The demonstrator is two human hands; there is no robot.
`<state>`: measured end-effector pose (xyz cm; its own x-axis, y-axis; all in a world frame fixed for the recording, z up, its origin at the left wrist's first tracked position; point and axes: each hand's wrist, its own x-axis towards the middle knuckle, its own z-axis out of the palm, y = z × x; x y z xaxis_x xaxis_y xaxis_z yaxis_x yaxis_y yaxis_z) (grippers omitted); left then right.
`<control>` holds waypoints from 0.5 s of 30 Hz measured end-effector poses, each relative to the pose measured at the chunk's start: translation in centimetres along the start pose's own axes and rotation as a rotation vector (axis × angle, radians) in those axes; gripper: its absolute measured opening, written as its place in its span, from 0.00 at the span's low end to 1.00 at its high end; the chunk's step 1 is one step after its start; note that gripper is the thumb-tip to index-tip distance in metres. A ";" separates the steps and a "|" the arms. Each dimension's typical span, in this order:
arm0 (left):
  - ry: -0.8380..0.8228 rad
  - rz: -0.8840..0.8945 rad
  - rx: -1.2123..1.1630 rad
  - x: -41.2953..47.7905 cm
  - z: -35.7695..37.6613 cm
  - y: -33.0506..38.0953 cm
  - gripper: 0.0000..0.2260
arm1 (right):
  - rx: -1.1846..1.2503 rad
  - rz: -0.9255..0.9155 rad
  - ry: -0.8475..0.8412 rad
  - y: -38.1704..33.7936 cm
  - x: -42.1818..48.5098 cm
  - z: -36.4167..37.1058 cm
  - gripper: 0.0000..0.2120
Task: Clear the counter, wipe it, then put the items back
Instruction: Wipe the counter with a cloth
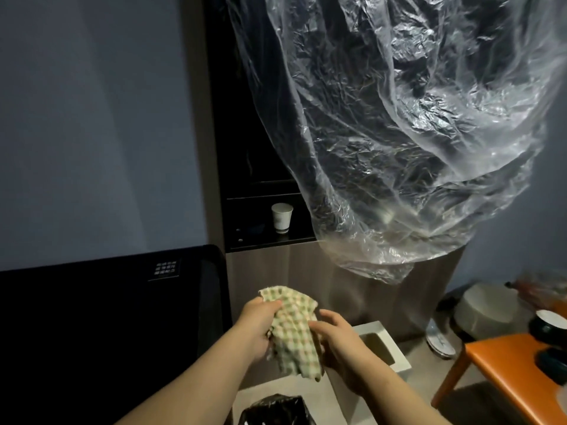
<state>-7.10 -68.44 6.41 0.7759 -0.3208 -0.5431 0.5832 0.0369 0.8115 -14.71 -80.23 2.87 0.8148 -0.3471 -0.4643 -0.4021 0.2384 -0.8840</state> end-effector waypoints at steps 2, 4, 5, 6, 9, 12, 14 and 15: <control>0.002 0.015 0.013 2.2 0.4 1.1 0.05 | 0.033 -0.040 0.029 -1.4 1.9 -0.1 0.23; 0.005 0.010 0.056 4.3 0.6 2.3 0.08 | 0.083 -0.088 0.072 -3.4 3.4 0.0 0.20; -0.011 -0.004 0.084 5.0 0.7 2.8 0.11 | 0.093 -0.113 0.095 -4.2 4.2 0.1 0.19; -0.038 -0.021 0.096 5.6 0.7 3.4 0.14 | 0.100 -0.130 0.113 -5.0 5.0 0.2 0.19; -0.089 -0.024 0.107 7.6 0.0 5.2 0.29 | 0.119 -0.151 0.098 -6.9 7.6 1.1 0.18; -0.057 0.046 0.204 9.6 -0.8 6.9 0.28 | 0.076 -0.134 0.048 -8.2 9.7 2.1 0.18; -0.040 0.069 0.287 10.9 -1.2 7.9 0.23 | 0.017 -0.134 0.012 -9.0 11.3 2.5 0.19; -0.028 0.075 0.314 11.6 -1.3 8.3 0.21 | -0.019 -0.140 -0.008 -9.3 12.4 2.6 0.19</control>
<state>7.05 -70.58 6.62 0.8045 -0.3543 -0.4768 0.4189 -0.2309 0.8782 0.20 -84.37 5.52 0.8668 -0.3683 -0.3361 -0.2922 0.1710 -0.9410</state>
